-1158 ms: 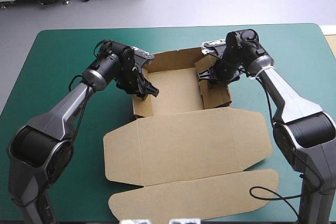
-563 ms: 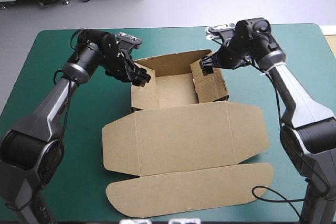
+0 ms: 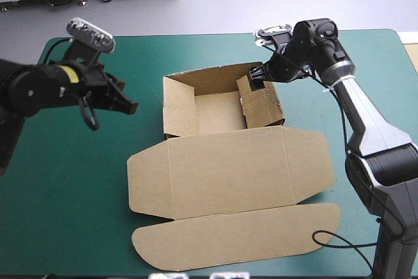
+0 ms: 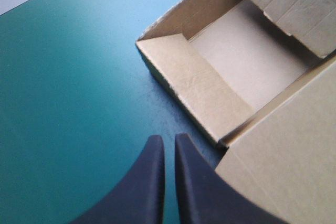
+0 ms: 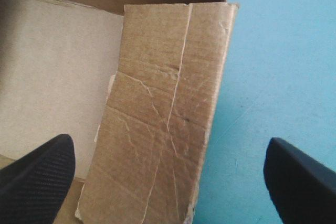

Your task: Fold the box

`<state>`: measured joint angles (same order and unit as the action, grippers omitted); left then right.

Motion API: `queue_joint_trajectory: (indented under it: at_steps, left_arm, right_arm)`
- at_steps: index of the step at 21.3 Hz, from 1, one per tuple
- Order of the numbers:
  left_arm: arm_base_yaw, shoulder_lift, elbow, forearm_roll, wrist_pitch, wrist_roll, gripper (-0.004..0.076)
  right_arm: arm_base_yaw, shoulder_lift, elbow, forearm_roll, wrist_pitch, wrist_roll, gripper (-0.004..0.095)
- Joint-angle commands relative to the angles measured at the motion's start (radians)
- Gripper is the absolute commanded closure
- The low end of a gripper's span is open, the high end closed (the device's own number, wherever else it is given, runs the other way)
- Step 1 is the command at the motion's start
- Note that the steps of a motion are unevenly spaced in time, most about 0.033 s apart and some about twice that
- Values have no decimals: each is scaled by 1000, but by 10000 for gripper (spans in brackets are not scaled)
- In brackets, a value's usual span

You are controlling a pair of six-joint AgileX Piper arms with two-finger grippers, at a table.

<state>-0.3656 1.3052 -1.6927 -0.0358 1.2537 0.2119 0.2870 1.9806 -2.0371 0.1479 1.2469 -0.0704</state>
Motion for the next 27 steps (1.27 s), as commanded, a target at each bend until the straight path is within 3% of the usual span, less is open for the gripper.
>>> queue_joint_trajectory:
  at_steps: [1,5,7,8,9,10,11,12,13,18,27]
  left_arm:
    - [0,-147,113,46,35,-3,731]
    - [0,-276,316,70,35,-46,733]
    - [0,-358,470,79,35,-101,733]
    - [0,-404,561,85,24,-131,733]
    - [0,-419,594,88,18,-153,733]
    - [0,-451,668,100,-3,-182,733]
    - [0,-458,694,104,-5,-194,733]
    - [0,-465,744,104,-5,-198,733]
    - [0,-467,781,104,-5,-212,732]
    - [0,-463,847,100,-80,-231,732]
    - [0,-463,852,104,-127,-231,732]
  right_arm:
    - [-10,1,-28,14,2,-13,6]
    - [-10,66,-28,77,2,-13,7]
    - [-10,93,-28,106,2,-25,58]
    - [-10,101,-28,102,2,-36,172]
    - [-10,104,-28,99,2,-36,220]
    - [-10,106,-28,74,2,-43,419]
    - [-10,106,-28,59,2,-57,535]
    - [-10,106,-28,26,2,-82,769]
    - [-12,104,-28,-14,2,-89,924]
    - [-122,102,-54,-33,2,-117,926]
    - [-540,104,-145,-86,0,-114,926]
